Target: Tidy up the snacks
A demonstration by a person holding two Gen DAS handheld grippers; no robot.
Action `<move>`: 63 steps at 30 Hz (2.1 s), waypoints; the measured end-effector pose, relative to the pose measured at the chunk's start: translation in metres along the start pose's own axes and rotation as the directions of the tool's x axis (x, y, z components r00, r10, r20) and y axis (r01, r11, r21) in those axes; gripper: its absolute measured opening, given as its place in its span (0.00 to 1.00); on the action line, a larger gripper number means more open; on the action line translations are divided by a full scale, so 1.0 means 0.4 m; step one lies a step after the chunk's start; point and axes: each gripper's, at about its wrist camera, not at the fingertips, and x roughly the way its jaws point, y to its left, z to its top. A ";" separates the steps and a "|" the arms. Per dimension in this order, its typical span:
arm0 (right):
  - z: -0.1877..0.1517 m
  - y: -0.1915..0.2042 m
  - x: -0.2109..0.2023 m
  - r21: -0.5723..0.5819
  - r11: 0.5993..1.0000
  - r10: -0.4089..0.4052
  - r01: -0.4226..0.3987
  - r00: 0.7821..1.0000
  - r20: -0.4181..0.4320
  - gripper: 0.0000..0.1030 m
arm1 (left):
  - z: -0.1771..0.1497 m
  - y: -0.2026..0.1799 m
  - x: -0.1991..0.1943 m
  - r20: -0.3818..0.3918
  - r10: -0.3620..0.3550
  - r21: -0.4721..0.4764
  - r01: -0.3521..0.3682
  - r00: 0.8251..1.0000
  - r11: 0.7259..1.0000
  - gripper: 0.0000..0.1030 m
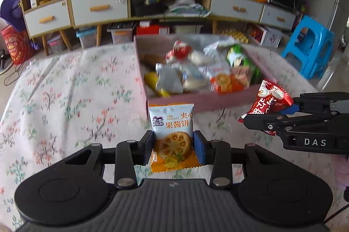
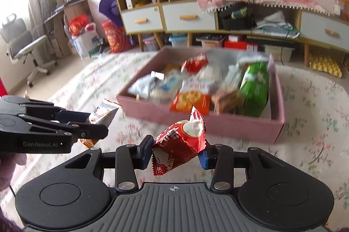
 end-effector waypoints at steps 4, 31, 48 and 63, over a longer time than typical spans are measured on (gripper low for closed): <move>0.049 -0.014 -0.004 0.029 0.999 -0.019 0.017 0.999 0.047 0.40 | 0.049 -0.002 0.002 0.043 -0.001 -0.033 0.002 0.999 0.999 0.35; 0.240 -0.166 0.252 0.105 0.989 -0.109 0.107 0.994 0.014 0.43 | 0.216 0.014 0.241 0.050 0.081 0.050 -0.083 0.995 0.995 0.36; 0.249 -0.176 0.166 0.129 0.987 -0.109 0.100 0.992 0.068 0.72 | 0.205 -0.003 0.183 0.060 0.107 0.088 -0.112 0.992 0.990 0.78; 0.178 -0.114 0.007 0.134 0.984 -0.124 0.121 0.992 0.015 0.90 | 0.132 -0.035 0.060 -0.037 0.128 0.023 -0.127 0.991 0.992 0.98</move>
